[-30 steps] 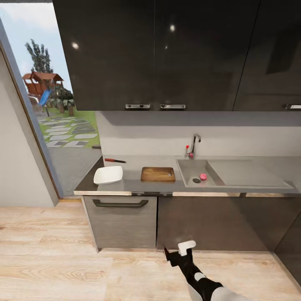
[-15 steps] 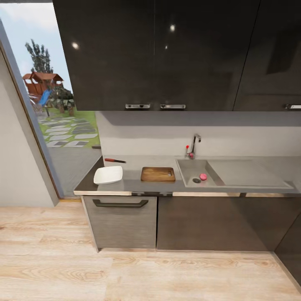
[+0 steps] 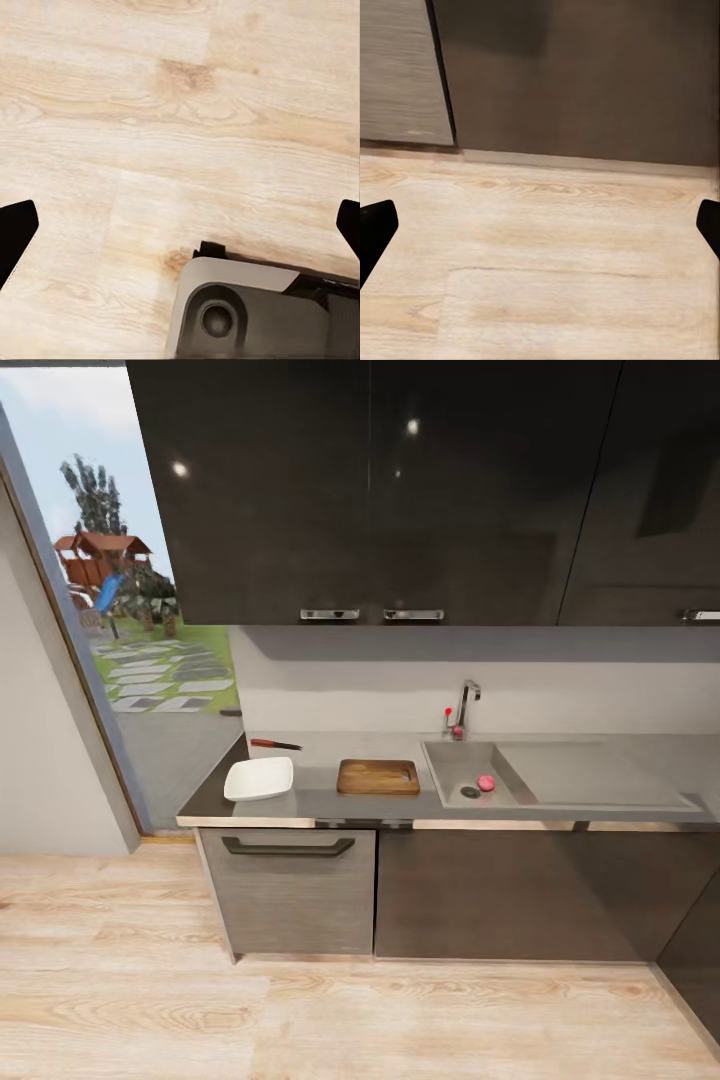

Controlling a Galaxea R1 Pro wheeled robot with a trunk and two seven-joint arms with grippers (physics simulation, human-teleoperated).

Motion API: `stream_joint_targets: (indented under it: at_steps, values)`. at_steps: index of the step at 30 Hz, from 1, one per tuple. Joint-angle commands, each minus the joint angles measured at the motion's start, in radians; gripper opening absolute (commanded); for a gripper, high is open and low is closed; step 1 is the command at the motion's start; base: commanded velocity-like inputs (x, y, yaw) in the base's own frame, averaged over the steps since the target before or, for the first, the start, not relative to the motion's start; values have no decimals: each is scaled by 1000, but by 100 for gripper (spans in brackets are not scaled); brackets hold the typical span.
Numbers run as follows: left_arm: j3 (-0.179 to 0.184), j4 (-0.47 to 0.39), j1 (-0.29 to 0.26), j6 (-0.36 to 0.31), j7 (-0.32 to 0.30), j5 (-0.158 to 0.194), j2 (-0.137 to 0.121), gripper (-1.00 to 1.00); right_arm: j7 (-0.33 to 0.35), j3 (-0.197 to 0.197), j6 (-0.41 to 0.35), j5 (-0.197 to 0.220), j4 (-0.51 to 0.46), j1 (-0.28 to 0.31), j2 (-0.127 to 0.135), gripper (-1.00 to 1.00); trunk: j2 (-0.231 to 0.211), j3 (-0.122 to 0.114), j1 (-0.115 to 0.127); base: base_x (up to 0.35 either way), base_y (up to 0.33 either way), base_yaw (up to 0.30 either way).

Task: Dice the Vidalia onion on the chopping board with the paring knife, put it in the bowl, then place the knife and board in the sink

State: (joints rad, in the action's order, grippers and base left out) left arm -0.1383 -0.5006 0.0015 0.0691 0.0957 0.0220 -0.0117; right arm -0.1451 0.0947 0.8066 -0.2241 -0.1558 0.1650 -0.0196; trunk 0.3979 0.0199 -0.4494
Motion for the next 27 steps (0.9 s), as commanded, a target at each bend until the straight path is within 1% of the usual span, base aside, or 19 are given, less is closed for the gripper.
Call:
stream_joint_targets:
  at_steps: [1, 2, 4, 7, 11, 15, 24, 27]
  values:
    - [1, 7, 0, 7, 2, 3, -4, 100, -5, 8, -1, -11, -5, 1, -1, 100, 2, 2, -1, 0, 0, 0]
    - [0, 20, 0, 24, 0, 3, -10, 100, -8, 8, -4, -11, -12, 1, -1, 100, 2, 2, -1, 0, 0, 0]
    - [0, 30, 0, 51, -1, 5, -14, 100, -9, 8, -7, -11, -17, 1, -2, 100, 2, 2, -1, 0, 0, 0]
    - [1, 58, 0, 141, -2, 6, -18, 100, -12, 8, -9, -11, -23, 1, -2, 100, 2, 2, -1, 0, 0, 0]
    - [2, 88, 0, 185, -2, 6, -19, 100, -13, 9, -10, -11, -25, 1, -2, 100, 2, 2, -1, 0, 0, 0]
    - [2, 102, 0, 197, -2, 6, -19, 100, -14, 8, -10, -11, -25, 1, -2, 100, 2, 2, -1, 0, 0, 0]
    - [3, 111, 0, 200, -2, 7, -16, 100, -14, 6, -10, -10, -25, 1, -4, 100, 2, 2, -1, 0, -1, 0]
    - [3, 112, 0, 200, -2, 6, -16, 100, -14, 5, -10, -11, -25, 1, -5, 100, 2, 2, -1, 0, -93, -19]
